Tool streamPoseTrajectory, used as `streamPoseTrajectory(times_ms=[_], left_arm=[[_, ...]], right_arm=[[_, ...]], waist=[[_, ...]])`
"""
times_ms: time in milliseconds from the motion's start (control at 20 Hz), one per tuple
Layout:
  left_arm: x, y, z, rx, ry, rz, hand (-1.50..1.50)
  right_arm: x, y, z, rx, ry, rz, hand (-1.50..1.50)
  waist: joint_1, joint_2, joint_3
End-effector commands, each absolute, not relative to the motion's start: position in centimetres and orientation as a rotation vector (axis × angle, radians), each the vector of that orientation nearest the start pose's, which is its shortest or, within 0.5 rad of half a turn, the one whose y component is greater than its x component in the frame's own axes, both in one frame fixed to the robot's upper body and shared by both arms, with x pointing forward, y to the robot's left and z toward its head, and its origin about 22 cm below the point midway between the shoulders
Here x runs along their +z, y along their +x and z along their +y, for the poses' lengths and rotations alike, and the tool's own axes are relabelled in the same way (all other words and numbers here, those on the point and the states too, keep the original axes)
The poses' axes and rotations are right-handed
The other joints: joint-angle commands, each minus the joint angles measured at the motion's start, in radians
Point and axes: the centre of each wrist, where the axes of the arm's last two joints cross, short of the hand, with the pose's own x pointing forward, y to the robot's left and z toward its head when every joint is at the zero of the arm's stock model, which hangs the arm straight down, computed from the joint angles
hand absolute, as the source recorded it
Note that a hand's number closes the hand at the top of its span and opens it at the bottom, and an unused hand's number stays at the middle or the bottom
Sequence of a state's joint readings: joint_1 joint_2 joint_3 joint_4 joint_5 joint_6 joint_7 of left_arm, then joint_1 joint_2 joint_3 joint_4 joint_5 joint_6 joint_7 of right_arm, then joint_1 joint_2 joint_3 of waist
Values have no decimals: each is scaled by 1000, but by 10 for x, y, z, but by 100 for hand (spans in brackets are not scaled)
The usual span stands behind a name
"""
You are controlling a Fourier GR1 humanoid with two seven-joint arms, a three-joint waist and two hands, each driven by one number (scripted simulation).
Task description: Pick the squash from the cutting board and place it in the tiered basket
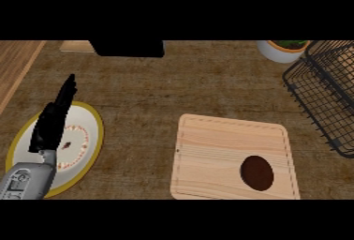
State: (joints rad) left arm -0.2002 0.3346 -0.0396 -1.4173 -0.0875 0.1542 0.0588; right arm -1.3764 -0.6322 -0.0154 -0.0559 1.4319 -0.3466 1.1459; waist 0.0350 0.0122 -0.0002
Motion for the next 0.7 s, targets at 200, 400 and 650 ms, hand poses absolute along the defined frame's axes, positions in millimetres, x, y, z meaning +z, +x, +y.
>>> streamPoseTrajectory(times_ms=[200,400,650], left_arm=[[18,281,285,-247,418,-1533,0],[33,282,289,-229,408,-1525,0],[33,279,293,-238,438,-1538,0]], right_arm=[[207,450,-374,18,-1826,-315,150],[207,455,-362,-20,-1744,-369,150],[170,440,-387,-187,-1570,-383,150]], waist=[[-23,-6,1],[-20,-9,1],[-17,-6,2]])
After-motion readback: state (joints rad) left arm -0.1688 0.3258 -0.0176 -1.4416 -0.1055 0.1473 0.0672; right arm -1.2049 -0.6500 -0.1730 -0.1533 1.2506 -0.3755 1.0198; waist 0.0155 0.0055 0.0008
